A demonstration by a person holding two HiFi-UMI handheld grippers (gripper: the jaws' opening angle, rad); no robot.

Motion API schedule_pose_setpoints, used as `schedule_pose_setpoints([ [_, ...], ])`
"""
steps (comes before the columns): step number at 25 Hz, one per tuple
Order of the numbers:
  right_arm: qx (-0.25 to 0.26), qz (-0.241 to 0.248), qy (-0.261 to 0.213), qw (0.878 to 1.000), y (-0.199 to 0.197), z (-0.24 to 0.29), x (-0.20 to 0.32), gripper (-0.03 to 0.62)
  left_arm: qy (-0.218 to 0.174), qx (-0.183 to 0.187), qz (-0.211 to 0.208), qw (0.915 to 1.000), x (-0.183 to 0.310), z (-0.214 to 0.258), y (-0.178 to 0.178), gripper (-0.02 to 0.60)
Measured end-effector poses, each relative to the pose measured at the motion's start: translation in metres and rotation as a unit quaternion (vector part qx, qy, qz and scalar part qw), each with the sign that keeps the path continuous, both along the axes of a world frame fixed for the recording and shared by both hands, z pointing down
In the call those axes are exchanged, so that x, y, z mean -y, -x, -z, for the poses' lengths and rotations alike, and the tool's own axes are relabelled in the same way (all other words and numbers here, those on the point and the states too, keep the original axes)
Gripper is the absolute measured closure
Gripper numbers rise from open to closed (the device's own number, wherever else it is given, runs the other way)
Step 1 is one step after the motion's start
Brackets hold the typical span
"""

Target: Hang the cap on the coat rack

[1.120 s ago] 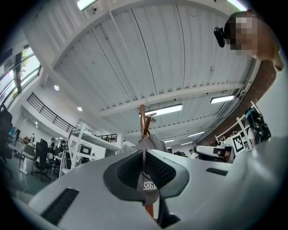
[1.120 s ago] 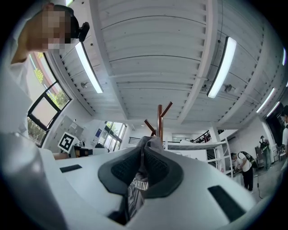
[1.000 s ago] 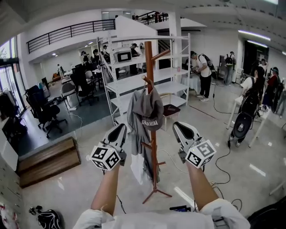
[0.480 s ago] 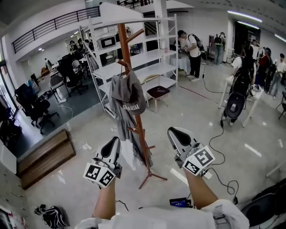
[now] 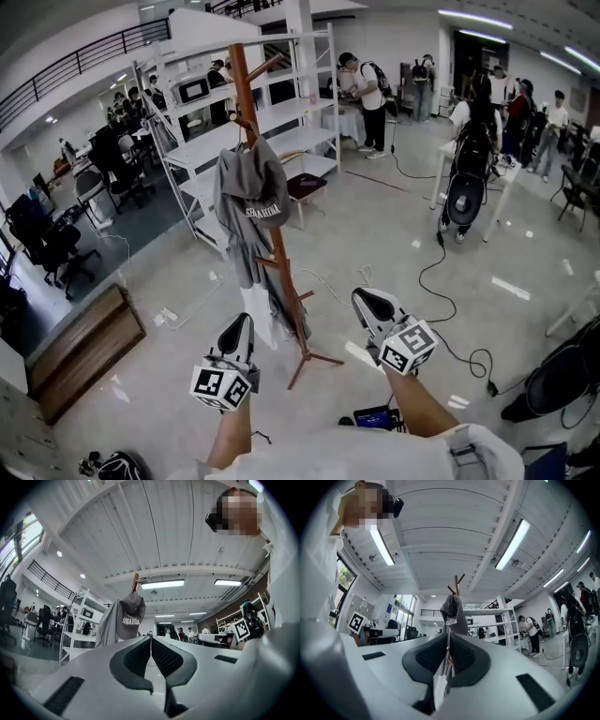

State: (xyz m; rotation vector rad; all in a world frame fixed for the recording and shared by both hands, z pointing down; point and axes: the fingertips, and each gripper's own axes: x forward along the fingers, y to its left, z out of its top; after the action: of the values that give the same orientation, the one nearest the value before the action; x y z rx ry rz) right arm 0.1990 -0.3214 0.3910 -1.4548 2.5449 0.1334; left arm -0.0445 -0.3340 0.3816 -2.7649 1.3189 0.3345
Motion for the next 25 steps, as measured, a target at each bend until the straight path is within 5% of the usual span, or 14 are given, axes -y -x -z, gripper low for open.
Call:
schedule_pose_setpoints([
  [13, 0.002, -0.049, 0.067, 0.997, 0.096, -0.069, -0.123, 0.566, 0.079, -0.005, -0.022, 0.9966, -0.087, -0.091, 0.092, 0.56],
  [20, -0.018, -0.093, 0.082, 0.992, 0.118, -0.11, -0.17, 0.566, 0.093, -0.022, -0.019, 0.9953, -0.121, -0.134, 0.112, 0.56],
  [25, -0.021, -0.077, 0.101, 0.992, 0.136, -0.136, -0.19, 0.566, 0.1, -0.007, -0.001, 0.995, -0.145, -0.157, 0.117, 0.56],
])
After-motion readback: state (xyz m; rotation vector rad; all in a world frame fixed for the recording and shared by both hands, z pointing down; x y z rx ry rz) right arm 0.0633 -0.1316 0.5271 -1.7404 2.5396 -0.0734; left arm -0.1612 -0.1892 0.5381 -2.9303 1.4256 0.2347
